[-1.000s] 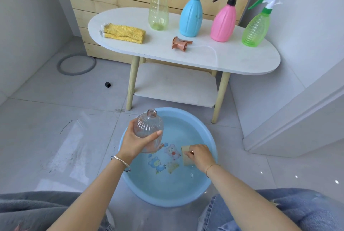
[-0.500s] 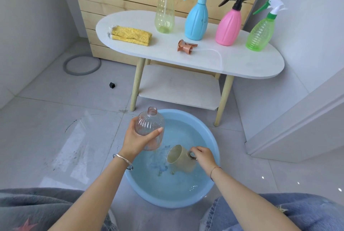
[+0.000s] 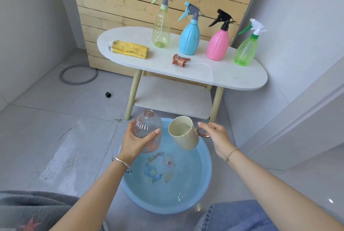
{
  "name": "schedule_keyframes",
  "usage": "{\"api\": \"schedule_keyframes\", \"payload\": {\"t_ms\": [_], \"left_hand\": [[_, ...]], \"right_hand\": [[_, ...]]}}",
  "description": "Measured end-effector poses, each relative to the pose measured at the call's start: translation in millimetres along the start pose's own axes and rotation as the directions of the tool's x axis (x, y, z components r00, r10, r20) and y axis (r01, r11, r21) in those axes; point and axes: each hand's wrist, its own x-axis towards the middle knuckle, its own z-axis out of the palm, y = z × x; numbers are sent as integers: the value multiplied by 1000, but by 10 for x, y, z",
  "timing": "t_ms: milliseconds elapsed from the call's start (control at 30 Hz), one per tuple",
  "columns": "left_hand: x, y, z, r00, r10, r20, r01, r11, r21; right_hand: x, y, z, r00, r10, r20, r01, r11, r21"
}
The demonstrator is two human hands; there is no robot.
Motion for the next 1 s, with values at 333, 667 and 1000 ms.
{"api": "schedule_keyframes", "payload": {"t_ms": [333,667,1000], "left_hand": [[-56,-4,56,996,27,90,-31,999,43],[-153,-3,220,977,59,203,-76,994,79],[-157,-94,246,970,39,239,-82,981,176]], "right_hand": [[-72,-545,-299,990,-139,0,138,978,159],[-179,-759,-285,970,-240,-29,241,961,137],[-237,-869,-259,933,-357,-39,354,933,-57]]}}
